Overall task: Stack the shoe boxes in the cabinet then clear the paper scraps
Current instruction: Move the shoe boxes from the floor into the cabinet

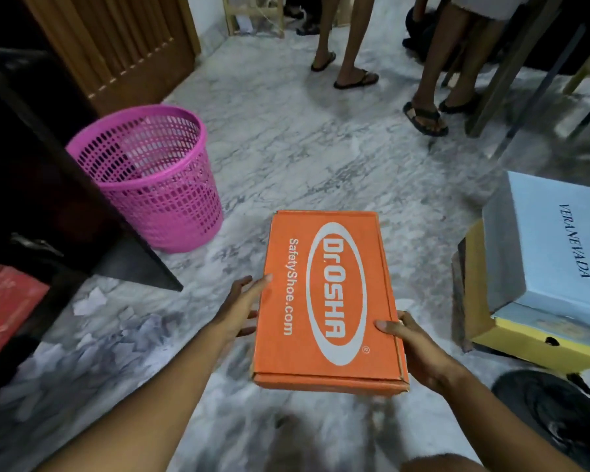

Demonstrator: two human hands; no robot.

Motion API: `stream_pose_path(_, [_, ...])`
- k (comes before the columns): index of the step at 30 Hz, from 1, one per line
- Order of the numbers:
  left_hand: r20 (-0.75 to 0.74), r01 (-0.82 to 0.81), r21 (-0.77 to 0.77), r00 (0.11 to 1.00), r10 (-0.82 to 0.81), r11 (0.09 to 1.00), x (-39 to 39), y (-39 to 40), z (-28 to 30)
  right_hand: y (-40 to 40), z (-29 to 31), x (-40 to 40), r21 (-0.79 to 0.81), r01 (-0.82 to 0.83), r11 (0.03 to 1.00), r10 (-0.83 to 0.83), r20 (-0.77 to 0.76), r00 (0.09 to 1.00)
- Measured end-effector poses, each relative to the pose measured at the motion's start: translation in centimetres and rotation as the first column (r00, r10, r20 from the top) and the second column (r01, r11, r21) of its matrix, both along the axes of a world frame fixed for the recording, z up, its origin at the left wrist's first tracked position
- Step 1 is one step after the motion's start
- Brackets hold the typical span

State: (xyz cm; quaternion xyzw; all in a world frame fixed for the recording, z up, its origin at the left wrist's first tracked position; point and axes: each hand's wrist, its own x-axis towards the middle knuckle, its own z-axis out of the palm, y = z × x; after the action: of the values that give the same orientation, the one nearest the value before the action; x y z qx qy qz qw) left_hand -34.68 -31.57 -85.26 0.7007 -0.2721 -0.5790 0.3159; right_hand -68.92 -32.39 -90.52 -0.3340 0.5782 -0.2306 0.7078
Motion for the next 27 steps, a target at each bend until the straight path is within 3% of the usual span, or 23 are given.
stream_pose_path(8, [-0.195,-0.219,-0.192,0.964,0.182,0.957,8.3,5.0,5.8,0.0,8.5,4.2,-0.129,-0.408,0.904,0.422,0.115,0.899])
stream_pose_path(14, [-0.099,-0.305,-0.251,0.952,0.289,0.919,15.5,13.8,11.0,0.0,15.0,11.9,-0.174,-0.636,0.752,0.658,0.153,0.737])
stream_pose_path(16, [-0.061,-0.372,-0.334,0.925,0.374,0.866,17.6,17.1,12.3,0.4,16.1,15.2,-0.202,-0.673,0.711,0.701,0.127,0.702])
stream_pose_path(22, [-0.084,-0.597,-0.414,0.776,0.625,0.687,24.6,26.7,16.9,3.4,18.9,25.1,-0.233,-0.678,0.697,0.708,0.071,0.703])
stream_pose_path(27, [-0.144,-0.704,-0.584,0.579,0.803,0.403,28.0,31.8,22.6,6.8,21.2,30.9,-0.229,-0.429,0.874,0.482,0.294,0.825])
